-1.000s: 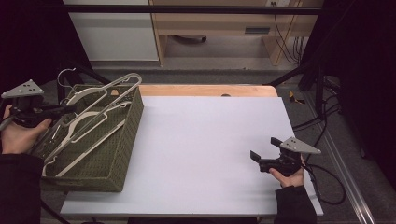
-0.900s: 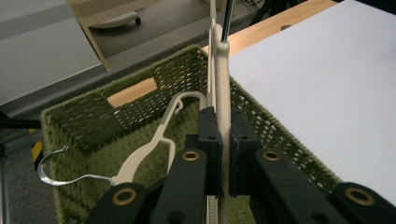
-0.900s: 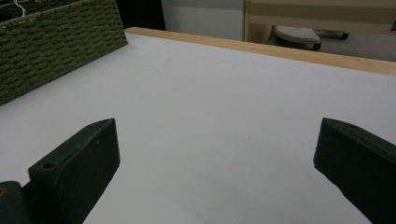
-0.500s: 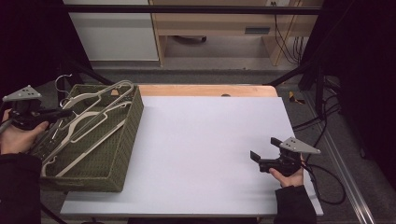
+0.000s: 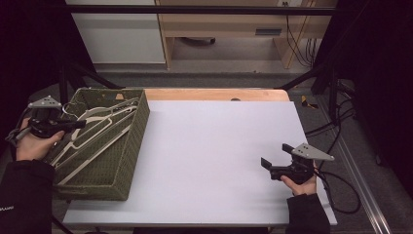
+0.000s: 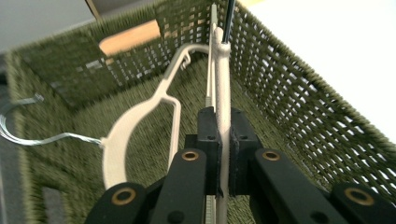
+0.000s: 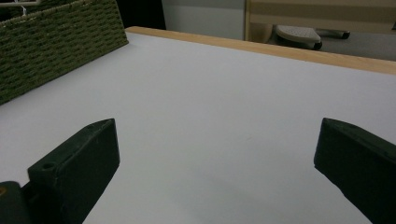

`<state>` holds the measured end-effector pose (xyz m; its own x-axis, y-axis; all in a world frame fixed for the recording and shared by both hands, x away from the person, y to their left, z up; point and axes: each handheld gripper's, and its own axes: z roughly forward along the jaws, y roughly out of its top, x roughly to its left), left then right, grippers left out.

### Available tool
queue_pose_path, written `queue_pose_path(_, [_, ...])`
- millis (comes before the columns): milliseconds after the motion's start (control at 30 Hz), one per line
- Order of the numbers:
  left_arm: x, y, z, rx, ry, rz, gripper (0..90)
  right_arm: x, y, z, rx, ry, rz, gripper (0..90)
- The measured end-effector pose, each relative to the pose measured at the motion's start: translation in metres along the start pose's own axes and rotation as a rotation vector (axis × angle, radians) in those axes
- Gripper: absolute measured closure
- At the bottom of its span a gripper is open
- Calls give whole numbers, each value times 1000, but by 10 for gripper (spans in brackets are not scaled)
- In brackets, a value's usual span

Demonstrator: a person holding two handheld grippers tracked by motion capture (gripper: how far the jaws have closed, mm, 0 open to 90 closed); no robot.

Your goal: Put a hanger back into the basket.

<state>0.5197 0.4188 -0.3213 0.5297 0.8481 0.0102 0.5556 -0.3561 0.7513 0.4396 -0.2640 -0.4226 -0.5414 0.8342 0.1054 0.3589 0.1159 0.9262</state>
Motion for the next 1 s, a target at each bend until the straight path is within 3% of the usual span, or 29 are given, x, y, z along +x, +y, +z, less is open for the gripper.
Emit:
queue_pose_path(233, [4,-12,18,37,-22,-80,857,0,0,0,0,1,1,8])
queue_pose_path(267, [5,-16,23,32,-25,-112,857,0,0,0,-4,2,3,8])
queue_pose_path(300, [5,-16,23,32,-25,-112,856,0,0,0,-4,2,3,8])
queue_pose_path(333, [10,-22,23,10,-39,-169,855,0,0,0,-3,2,3,8])
queue_pose_path(500, [15,-25,23,12,-18,-199,844,0,0,0,-1,5,0,9])
queue_pose_path(633, [13,-24,27,30,93,-177,821,0,0,1,-2,3,-2,9])
queue_pose_path(667, [14,-25,29,51,147,-169,805,0,0,1,-3,2,-4,9])
queue_pose_path(700, [14,-25,29,51,147,-169,799,0,0,1,-3,2,-4,9])
queue_pose_path(733, [16,-26,31,83,185,-161,793,0,0,1,-3,2,-5,9])
queue_pose_path(767, [16,-26,31,83,185,-161,790,0,0,1,-3,2,-5,9])
queue_pose_path(867, [19,-28,35,127,227,-182,778,0,0,1,-2,2,-2,9])
queue_pose_path(933, [19,-30,40,168,261,-179,691,1,0,1,2,1,-1,9])
queue_pose_path(1000, [20,-33,43,179,277,-194,665,0,0,1,1,4,-4,8])
